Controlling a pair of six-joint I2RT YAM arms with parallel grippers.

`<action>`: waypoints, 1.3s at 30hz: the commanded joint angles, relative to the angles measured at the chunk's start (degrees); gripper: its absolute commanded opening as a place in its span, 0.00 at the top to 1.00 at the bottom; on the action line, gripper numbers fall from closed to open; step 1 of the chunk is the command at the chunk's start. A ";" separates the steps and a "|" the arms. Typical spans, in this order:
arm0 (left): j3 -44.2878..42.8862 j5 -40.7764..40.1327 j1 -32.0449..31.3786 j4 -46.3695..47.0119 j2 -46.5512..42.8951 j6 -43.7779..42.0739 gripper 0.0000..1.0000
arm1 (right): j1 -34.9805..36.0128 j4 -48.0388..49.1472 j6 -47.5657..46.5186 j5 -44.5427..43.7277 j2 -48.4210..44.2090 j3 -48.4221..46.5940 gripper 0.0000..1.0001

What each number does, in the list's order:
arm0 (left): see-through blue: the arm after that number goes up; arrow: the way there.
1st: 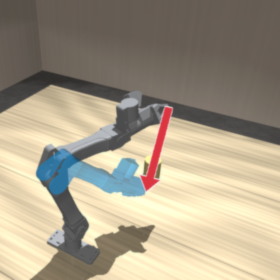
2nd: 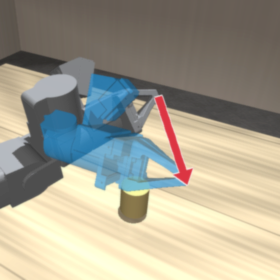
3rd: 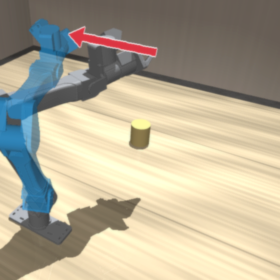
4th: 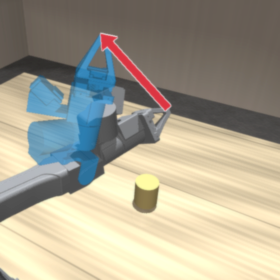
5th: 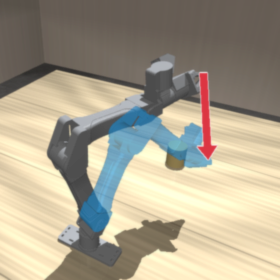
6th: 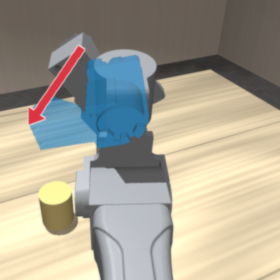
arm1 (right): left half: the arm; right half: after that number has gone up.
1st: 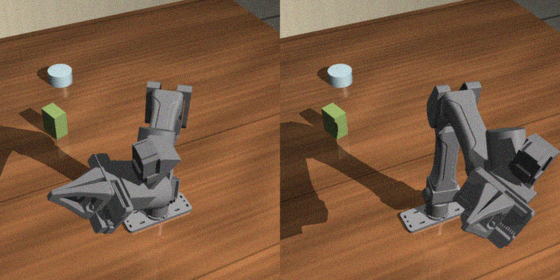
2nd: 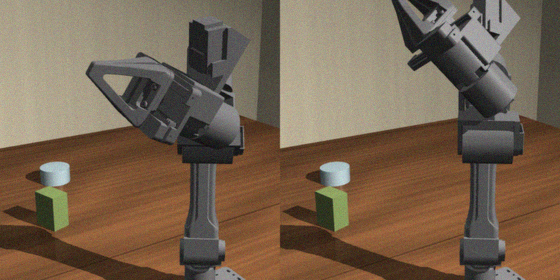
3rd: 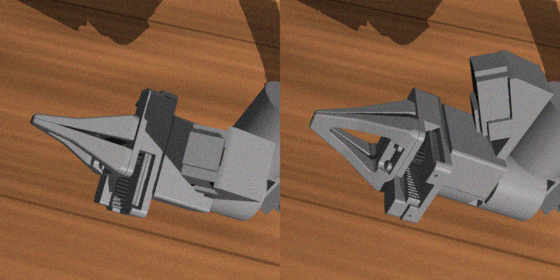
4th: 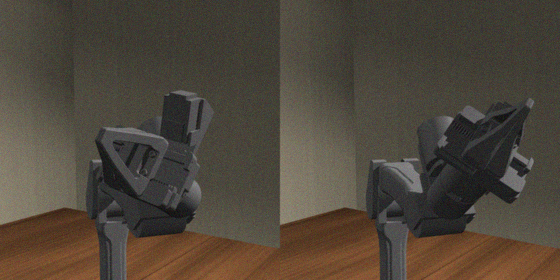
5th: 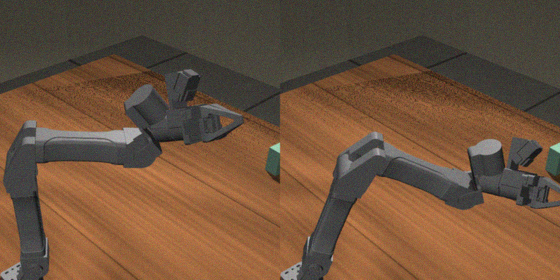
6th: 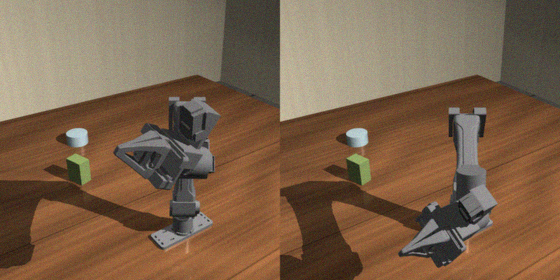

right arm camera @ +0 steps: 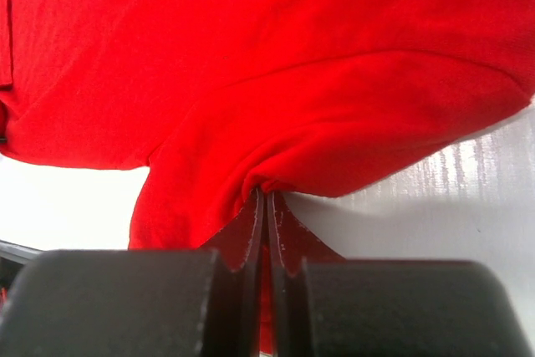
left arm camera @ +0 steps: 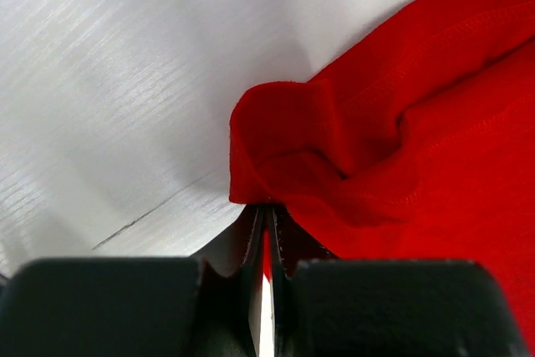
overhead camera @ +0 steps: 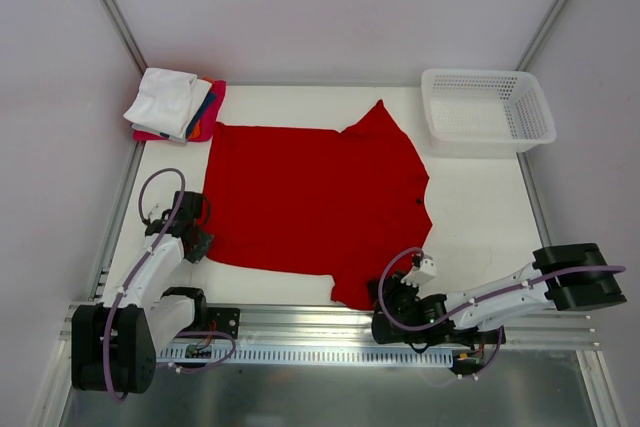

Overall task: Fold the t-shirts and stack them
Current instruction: Grap the side of the flattened tshirt closest away from the robot with both arms

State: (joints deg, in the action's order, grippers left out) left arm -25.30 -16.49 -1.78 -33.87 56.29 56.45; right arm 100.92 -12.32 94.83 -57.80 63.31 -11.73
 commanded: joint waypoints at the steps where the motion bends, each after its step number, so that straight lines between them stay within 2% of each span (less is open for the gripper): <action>1: 2.36 3.13 0.46 1.79 -0.57 -1.25 1.00 | -0.90 -8.25 -4.21 11.48 3.31 1.45 0.99; 4: 2.53 3.92 0.46 1.79 -3.02 -1.95 1.00 | -1.69 -8.69 -5.44 11.75 3.84 0.39 0.99; 7: 3.06 4.71 0.46 1.70 -5.66 -2.83 1.00 | -1.78 -13.77 -4.74 11.13 3.14 -1.71 0.99; 16: 4.73 7.88 0.38 1.79 -15.33 -5.73 1.00 | -2.13 -32.67 -1.40 7.44 -0.73 -9.36 0.99; 21: 4.82 8.06 0.38 3.54 -18.58 -6.78 1.00 | -4.59 -42.25 -2.89 4.02 -1.52 -15.16 1.00; 25: 5.26 8.14 0.38 5.48 -20.34 -8.02 1.00 | -6.79 -45.51 -6.75 2.17 -0.38 -21.39 0.99; 32: 6.49 9.46 0.38 8.90 -21.22 -8.72 1.00 | -8.81 -50.08 -13.86 -1.61 7.17 -32.65 1.00; 39: 5.17 10.43 0.38 10.66 -22.19 -9.51 1.00 | -16.45 -50.17 -26.17 -6.61 10.34 -42.67 1.00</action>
State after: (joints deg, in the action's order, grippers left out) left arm -18.96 -7.25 -1.76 -25.45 34.96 48.49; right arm 86.89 -59.37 76.58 -58.85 73.63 -50.02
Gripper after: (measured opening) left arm 0.008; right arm 0.016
